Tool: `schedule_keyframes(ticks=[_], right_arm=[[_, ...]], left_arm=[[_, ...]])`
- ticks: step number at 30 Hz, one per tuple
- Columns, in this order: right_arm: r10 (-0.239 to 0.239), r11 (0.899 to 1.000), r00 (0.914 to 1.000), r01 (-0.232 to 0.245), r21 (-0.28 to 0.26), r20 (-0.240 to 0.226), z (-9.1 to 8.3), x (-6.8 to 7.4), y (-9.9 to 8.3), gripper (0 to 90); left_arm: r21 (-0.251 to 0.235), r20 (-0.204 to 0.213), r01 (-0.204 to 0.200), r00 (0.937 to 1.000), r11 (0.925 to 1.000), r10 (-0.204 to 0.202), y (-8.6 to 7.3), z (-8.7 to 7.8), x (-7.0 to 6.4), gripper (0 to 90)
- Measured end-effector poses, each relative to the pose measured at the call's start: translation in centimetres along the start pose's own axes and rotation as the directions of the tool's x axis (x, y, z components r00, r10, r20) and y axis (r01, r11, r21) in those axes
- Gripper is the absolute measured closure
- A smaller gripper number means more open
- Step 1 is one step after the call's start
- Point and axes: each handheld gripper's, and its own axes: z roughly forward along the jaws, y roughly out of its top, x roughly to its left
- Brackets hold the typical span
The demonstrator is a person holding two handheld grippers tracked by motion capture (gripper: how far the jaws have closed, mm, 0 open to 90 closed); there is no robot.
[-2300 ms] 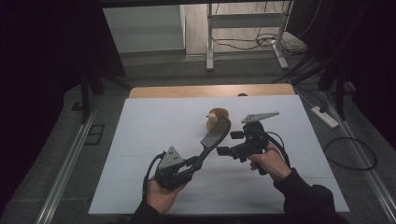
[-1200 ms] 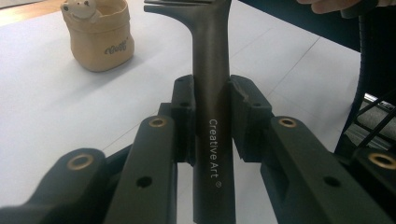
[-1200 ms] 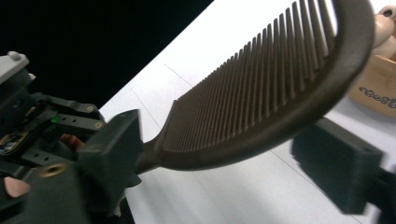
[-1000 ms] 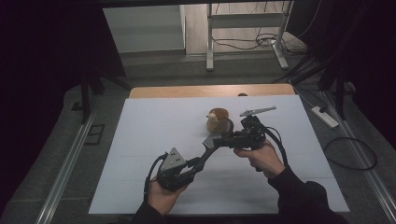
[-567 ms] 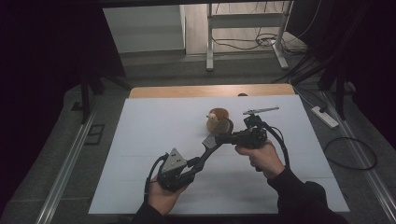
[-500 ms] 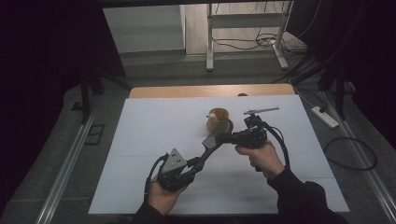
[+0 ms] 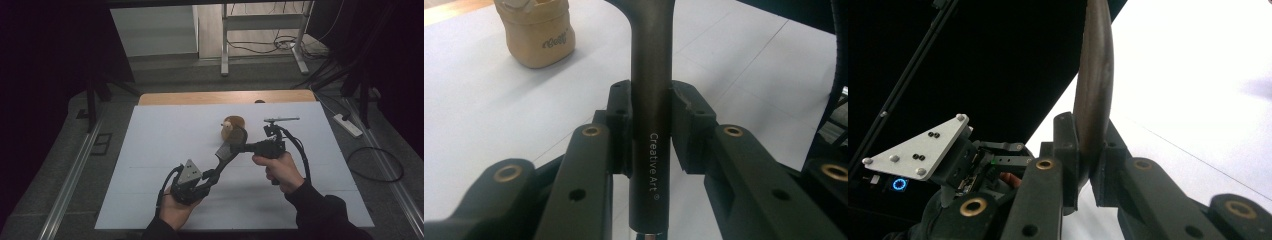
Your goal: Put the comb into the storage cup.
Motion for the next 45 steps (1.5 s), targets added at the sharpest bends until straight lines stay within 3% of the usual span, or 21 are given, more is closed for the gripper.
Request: schedule_keyframes(ticks=[5, 18, 25, 33, 42, 45], right_arm=[[-0.01, 1.0, 0.9999, 0.01, -0.014, -0.003, -0.1, 0.3, 0.0, 83.3], [-0.083, 0.996, 0.996, 0.084, -0.025, 0.034, -0.4, 0.6, -0.1, 83.3], [-0.119, 0.993, 0.992, 0.12, -0.018, 0.042, -0.4, 0.5, -0.3, 83.2], [-0.153, 0.988, 0.9856, 0.154, -0.016, 0.073, -0.5, 0.5, -0.4, 83.2], [-0.183, 0.982, 0.9769, 0.186, -0.018, 0.11, -0.8, 0.6, -0.4, 83.2], [-0.197, 0.98, 0.9732, 0.2, -0.02, 0.119, -0.9, 0.6, -0.4, 83.2]], left_arm=[[-0.005, 0.002, 0.021, 0.9998, 0.9998, -0.021, 0.1, -0.1, 0.2, 69.2], [0.029, -0.007, 0.026, 0.9996, 0.9992, -0.026, 0.3, -0.2, 0.2, 43.9], [0.059, 0.026, 0.056, 0.998, 0.9967, -0.057, 0.2, -0.3, 0.5, 35.4], [0.09, 0.041, 0.069, 0.9965, 0.9935, -0.073, -0.1, -0.2, 0.9, 22.6], [0.095, 0.065, 0.109, 0.9912, 0.9895, -0.115, -0.5, -0.7, 1.8, 10.4], [0.1, 0.056, 0.097, 0.9931, 0.9902, -0.103, -0.6, -0.7, 1.9, 6.4]])
